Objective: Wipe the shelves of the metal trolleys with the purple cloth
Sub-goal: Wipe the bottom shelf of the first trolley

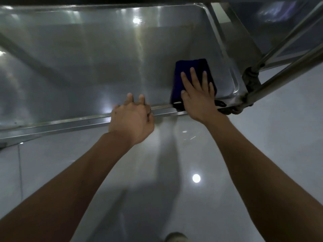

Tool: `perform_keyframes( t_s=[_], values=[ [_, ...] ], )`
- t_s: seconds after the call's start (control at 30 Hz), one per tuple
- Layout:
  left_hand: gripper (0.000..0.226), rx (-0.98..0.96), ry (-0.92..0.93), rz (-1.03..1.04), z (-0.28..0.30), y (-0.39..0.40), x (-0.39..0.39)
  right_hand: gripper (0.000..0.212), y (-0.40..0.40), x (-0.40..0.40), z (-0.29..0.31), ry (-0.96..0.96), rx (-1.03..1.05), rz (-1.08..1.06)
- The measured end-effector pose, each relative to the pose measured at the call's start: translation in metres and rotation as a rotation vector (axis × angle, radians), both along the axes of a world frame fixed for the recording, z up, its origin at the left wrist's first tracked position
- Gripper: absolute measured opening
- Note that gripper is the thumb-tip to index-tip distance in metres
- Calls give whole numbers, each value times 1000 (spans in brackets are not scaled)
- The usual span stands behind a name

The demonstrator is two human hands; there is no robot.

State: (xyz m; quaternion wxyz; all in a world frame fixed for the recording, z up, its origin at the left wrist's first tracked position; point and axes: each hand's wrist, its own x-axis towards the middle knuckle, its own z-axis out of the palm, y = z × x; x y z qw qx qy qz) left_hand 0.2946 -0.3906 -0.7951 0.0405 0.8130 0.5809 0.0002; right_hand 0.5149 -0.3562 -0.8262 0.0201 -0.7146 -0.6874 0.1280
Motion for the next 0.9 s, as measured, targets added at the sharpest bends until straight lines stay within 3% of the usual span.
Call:
perform_keyframes(
  t_s=[0.1, 0.3, 0.63, 0.9],
  values=[
    [26, -69, -101, -14, 13, 18, -23, 60, 6, -34, -1, 22, -8, 36],
    [44, -176, 46, 110, -2, 52, -95, 61, 15, -48, -2, 21, -45, 57],
    [44, -204, 86, 108, -5, 56, -101, 60, 74, -161, -3, 51, -43, 281],
    [51, -219, 79, 103, -12, 56, -103, 63, 76, -153, -2, 94, -29, 307]
  ],
)
